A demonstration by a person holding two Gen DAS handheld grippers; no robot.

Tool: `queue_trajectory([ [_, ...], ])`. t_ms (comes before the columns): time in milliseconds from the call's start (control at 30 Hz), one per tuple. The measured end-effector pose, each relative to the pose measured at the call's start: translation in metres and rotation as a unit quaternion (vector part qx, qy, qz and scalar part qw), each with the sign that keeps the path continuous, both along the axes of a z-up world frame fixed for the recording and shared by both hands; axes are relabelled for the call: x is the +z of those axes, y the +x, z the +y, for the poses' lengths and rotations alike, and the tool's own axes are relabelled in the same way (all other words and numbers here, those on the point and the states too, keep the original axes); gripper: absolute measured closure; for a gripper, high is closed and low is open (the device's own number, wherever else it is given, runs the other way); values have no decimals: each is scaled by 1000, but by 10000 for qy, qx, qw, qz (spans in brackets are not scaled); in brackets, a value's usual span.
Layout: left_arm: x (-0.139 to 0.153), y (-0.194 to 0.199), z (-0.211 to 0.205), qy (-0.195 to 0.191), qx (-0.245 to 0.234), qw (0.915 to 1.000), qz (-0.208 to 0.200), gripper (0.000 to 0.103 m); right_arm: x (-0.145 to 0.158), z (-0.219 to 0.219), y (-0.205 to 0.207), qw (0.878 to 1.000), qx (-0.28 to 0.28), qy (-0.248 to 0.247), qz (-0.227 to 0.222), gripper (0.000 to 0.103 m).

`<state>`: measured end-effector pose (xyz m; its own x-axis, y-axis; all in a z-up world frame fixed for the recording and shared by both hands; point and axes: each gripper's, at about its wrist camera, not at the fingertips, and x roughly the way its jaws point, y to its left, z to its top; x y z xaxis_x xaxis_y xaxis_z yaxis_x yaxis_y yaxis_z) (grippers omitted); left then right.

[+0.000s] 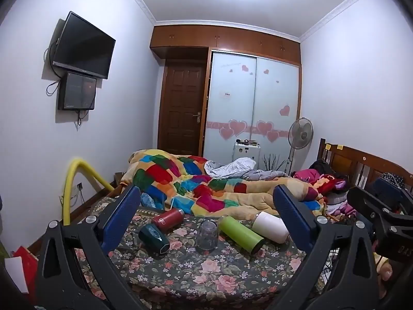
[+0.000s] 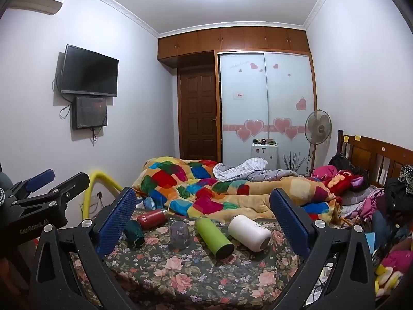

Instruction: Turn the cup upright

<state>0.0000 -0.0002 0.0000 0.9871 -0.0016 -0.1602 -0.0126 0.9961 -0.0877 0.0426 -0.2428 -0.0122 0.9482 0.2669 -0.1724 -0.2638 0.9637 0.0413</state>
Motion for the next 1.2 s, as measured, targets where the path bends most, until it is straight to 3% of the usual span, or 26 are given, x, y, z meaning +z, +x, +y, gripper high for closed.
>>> queue_trajectory([
  [1200,-2,9,1,-159,24,9999,23,0,-1,-3,3,9999,87,33,63,0],
])
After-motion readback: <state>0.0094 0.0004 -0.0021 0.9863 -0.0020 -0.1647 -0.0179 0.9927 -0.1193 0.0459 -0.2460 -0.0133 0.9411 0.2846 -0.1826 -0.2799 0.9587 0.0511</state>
